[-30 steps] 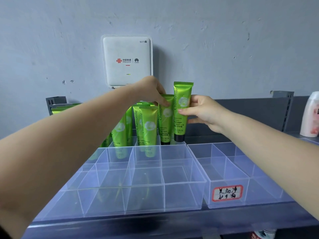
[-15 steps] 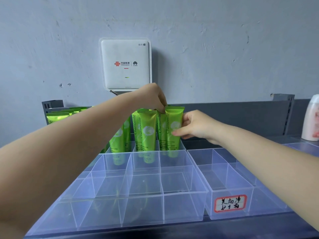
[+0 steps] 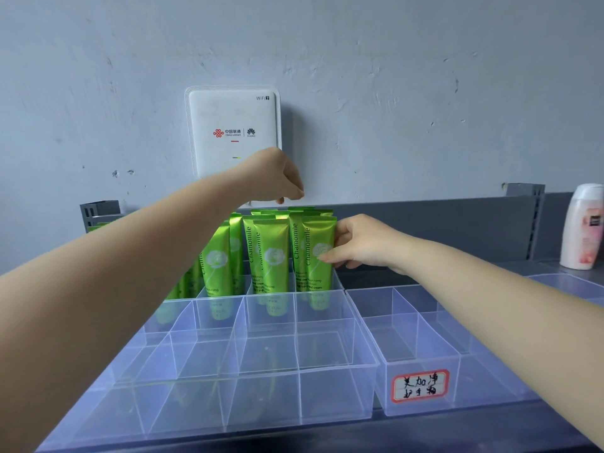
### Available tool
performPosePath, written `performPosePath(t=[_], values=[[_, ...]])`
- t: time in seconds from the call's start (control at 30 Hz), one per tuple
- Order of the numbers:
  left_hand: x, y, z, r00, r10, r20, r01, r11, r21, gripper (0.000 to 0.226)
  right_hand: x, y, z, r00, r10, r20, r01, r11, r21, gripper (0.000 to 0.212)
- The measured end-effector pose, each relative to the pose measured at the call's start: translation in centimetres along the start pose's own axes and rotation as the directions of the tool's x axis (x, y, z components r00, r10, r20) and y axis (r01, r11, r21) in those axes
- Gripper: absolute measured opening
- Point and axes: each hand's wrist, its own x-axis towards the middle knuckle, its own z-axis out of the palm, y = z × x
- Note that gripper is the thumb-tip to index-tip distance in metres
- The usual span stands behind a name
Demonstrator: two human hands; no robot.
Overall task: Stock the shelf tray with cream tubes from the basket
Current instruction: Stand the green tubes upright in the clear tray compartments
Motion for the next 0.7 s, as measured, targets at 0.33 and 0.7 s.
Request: performPosePath(t=[0.33,0.7], values=[[-1.1,4.3,0.7,0.984,0.086,-0.156,-0.054,0.979,0.198,0.023,-2.8,0.0,-4.2,0.955,-0.079,-0.287,-0.017,0.948,-0.318,0.037],[-1.6,11.7,4.8,0.966,0.243,-0.089,-0.189,0.898,0.398,0.036,-10.3,2.9,-9.7,0.951,-0.136,-0.277,-0.17,0.519,-0.838,0.037]])
